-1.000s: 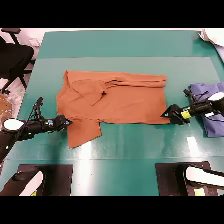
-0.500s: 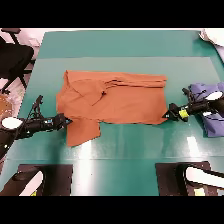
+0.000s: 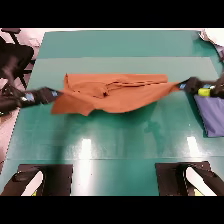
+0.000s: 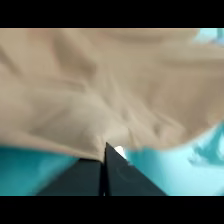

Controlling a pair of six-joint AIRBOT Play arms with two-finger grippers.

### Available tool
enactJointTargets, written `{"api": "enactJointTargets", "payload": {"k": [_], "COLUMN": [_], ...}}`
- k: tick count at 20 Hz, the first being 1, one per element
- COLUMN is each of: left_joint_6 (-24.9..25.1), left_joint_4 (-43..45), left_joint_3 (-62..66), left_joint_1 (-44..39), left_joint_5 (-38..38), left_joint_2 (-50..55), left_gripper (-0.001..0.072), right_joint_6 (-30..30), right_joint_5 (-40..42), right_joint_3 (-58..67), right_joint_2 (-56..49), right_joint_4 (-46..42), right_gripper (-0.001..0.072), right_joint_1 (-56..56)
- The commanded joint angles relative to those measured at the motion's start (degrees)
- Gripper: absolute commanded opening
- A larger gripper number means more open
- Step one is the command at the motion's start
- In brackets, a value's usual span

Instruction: Fold the shirts.

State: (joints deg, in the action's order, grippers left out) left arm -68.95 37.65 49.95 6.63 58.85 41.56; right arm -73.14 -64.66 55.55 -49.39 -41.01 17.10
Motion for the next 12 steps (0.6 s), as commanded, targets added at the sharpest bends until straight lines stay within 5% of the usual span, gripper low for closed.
{"api": "enactJointTargets", "payload": {"k": [1, 8, 12], "left_joint_6": [0.5, 0.9, 5.3], "left_joint_4": [2.5, 10.8, 10.9], "left_joint_3": [12.3, 34.0, 43.5], "left_joint_1": [0.0, 0.0, 0.0], "left_joint_5": [-3.3, -10.6, -10.4], "left_joint_2": [-4.0, -10.9, -12.0], "left_gripper": [0.0022, 0.0022, 0.0022], "right_joint_6": [-0.4, -0.5, -0.5], "right_joint_5": [1.6, 2.3, 3.3], "right_joint_3": [8.0, 21.5, 29.1], "right_joint_2": [7.5, 15.6, 18.9], "right_joint_4": [0.5, 0.4, 0.4], "right_gripper": [0.0011, 0.0011, 0.0012], "right_joint_1": [0.0, 0.0, 0.0]}}
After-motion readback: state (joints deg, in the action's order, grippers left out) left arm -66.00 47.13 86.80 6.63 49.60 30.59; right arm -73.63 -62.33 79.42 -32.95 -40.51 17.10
